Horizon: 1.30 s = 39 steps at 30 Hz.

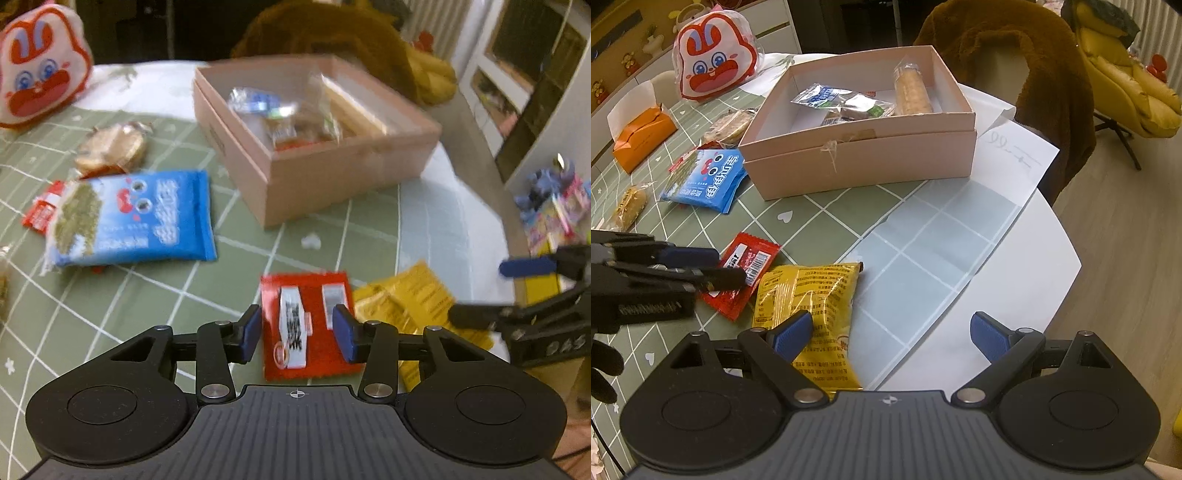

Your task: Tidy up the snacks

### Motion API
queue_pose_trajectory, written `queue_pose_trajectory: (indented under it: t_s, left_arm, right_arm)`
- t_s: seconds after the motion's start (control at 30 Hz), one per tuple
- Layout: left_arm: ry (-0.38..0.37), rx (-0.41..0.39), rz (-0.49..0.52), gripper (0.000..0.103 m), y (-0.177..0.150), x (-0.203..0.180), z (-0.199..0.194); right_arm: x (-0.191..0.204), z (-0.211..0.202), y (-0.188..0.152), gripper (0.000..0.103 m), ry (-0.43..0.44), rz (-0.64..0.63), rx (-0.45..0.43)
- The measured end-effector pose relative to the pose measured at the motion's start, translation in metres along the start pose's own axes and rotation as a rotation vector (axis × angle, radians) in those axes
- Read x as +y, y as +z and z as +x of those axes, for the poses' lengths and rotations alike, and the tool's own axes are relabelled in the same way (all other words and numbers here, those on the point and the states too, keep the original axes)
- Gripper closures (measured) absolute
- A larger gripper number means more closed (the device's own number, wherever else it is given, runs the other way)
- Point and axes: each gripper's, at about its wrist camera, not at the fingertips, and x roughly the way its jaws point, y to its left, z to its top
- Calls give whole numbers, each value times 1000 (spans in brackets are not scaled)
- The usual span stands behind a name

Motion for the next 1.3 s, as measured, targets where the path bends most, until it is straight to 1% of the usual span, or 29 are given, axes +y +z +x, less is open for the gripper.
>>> queue_pose_trajectory:
  t_s: [0.07,0.1,0.17,0.23,0.27,0.3,0.33,0.37,0.47,0.5,0.57,0.6,0.63,0.67,0.73,0.77,0.8,0.83,0.87,0.9,0.93,0.97,1.07,1.13,1.2,1.23,1.3]
  left_arm:
    - [-20,-15,6,56,2,-2,-6]
    - [-30,-12,22,56,3,-6,-6]
    - [-26,4,72,56,1,-16,-3]
    - [2,33,127,54,-3,-26,6]
    - [34,46,151,53,-6,-29,10]
    - [60,28,173,52,-8,-30,11]
    - [77,25,170,52,-8,-29,12]
    - [80,23,156,52,-8,-26,12]
    - [69,22,119,52,-4,-18,13]
    - [67,21,113,53,-3,-17,14]
    - [50,22,105,47,-1,-17,16]
    - [35,27,102,41,0,-17,17]
    - [25,32,102,37,1,-18,17]
    - [17,34,97,37,2,-18,17]
    - [-9,23,50,41,3,-11,12]
    - [4,3,28,41,2,-9,8]
    - [46,-16,16,41,1,-6,5]
    - [76,-19,11,42,1,-4,5]
    - [80,-6,-3,42,1,-1,7]
    - [64,20,-21,42,1,1,12]
    - [52,39,-25,40,1,2,16]
    - [53,32,-10,40,1,-1,17]
    - [72,34,23,36,6,-8,22]
    - [93,30,40,34,8,-11,27]
    - [104,30,54,34,8,-14,29]
    - [111,33,64,36,8,-16,29]
    - [100,41,69,36,4,-17,24]
  right_arm:
    - [-1,0,0,10,0,5,-1]
    - [-2,1,0,10,2,10,1]
    - [-2,2,1,10,3,13,3]
    - [0,1,1,10,-1,2,-1]
    - [1,0,0,10,-4,-2,-3]
    - [0,0,0,10,-4,-3,-4]
    - [0,-1,0,10,-4,-1,-3]
    - [-1,-1,0,10,-5,3,-3]
    - [-4,-1,-1,10,-2,17,1]
    - [-4,-1,-1,10,-2,18,0]
    - [-4,-1,-1,10,-4,13,-2]
    - [-3,-1,-2,10,-4,11,-2]
    - [-4,-1,-2,10,-4,12,-1]
    - [-4,-1,-2,10,-3,12,-1]
    - [-3,-2,-2,10,-4,10,-3]
    - [-4,-3,-2,10,-3,8,-5]
    - [-4,-4,-2,10,-3,6,-9]
    - [-4,-4,-2,10,-4,5,-12]
    - [-4,-4,-1,10,-4,4,-12]
    - [-3,-5,-1,10,-1,4,-12]
    - [-2,-4,-1,10,4,2,-11]
    - [-1,-5,-1,10,7,-3,-12]
    - [2,-8,-1,10,18,-17,-17]
    - [3,-10,-1,10,39,-11,-17]
    - [3,-13,-1,10,63,1,-12]
    - [3,-13,-1,10,79,7,-7]
    - [7,-13,-2,10,101,9,3]
